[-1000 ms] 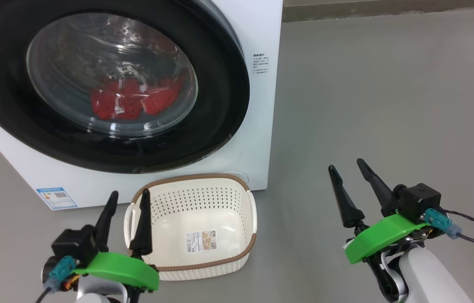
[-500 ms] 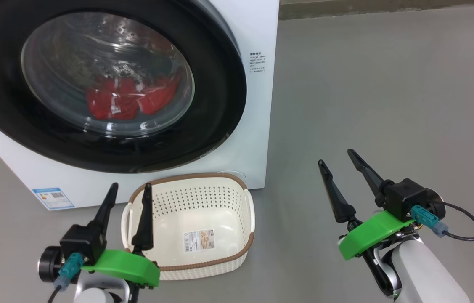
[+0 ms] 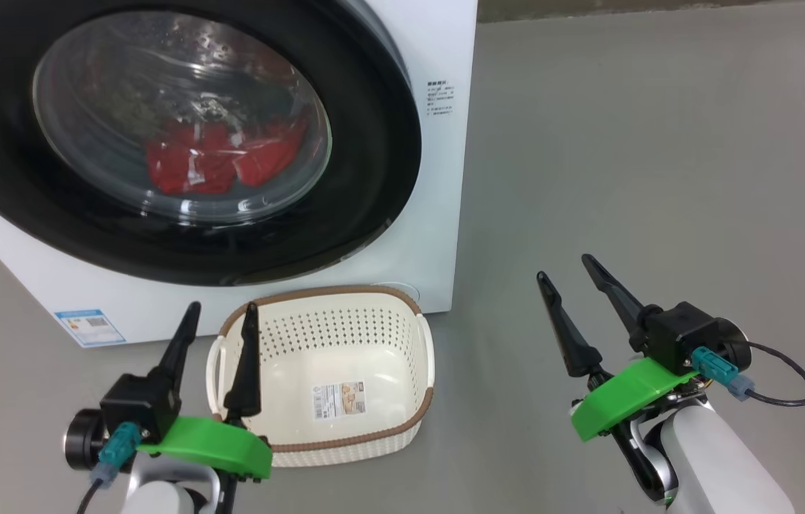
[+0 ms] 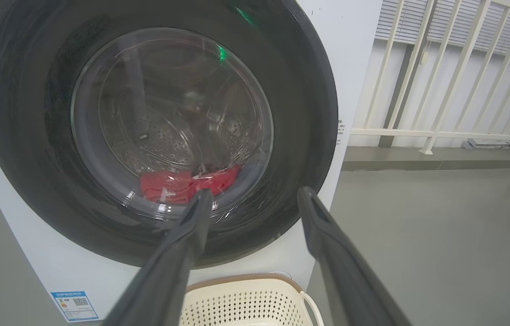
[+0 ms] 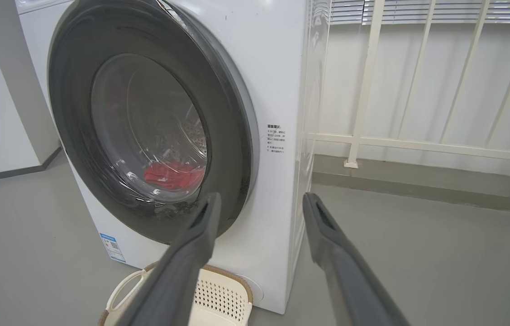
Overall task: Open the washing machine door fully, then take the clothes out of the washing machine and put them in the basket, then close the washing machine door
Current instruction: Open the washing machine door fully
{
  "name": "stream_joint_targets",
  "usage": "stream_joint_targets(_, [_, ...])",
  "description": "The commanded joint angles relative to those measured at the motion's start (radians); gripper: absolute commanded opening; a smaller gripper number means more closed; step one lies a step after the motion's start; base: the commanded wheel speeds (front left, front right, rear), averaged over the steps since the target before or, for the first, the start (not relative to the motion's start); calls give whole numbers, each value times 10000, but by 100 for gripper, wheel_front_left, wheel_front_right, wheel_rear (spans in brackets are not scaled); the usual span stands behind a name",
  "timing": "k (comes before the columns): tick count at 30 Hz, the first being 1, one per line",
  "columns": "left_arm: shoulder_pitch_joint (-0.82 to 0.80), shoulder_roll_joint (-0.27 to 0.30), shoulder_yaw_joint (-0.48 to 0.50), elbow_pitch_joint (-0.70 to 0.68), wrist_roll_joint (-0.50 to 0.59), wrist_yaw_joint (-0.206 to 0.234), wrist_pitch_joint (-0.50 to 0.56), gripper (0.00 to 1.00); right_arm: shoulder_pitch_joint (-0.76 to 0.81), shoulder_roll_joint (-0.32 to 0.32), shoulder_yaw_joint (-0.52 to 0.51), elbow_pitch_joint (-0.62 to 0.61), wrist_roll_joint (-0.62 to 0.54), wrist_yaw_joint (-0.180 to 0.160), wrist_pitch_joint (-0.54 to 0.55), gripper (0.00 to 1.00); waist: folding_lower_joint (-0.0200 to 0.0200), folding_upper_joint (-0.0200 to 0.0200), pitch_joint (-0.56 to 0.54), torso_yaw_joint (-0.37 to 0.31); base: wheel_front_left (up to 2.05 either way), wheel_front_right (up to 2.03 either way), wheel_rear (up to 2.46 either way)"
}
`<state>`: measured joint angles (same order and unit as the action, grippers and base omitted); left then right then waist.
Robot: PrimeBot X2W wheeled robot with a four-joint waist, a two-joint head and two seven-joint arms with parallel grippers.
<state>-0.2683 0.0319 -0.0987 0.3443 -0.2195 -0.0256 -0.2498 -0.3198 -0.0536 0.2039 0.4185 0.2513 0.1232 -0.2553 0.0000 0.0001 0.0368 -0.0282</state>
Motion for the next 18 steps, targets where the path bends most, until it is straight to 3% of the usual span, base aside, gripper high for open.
stream_joint_targets(1, [-427, 183, 280, -353, -23, 3, -120, 100, -482, 34, 194, -198, -99, 75, -65, 0, 0, -1, 146, 78, 0, 0, 0])
stream_joint_targets(8, [-585, 183, 220, -819, 4, 1, -120, 100, -1006, 34, 110, -184, 543, 75, -65, 0, 0, -1, 704, 312, 0, 0, 0])
stream_joint_targets(15, [-768, 183, 151, -1422, -48, -1, -120, 100, -1953, 34, -132, 186, 2256, 75, -65, 0, 0, -1, 1439, 577, 0, 0, 0])
stream_joint_targets(18, [-828, 183, 114, -1696, -59, 0, -120, 100, -2453, 34, -151, 684, 3720, 75, -65, 0, 0, -1, 1756, 713, 0, 0, 0])
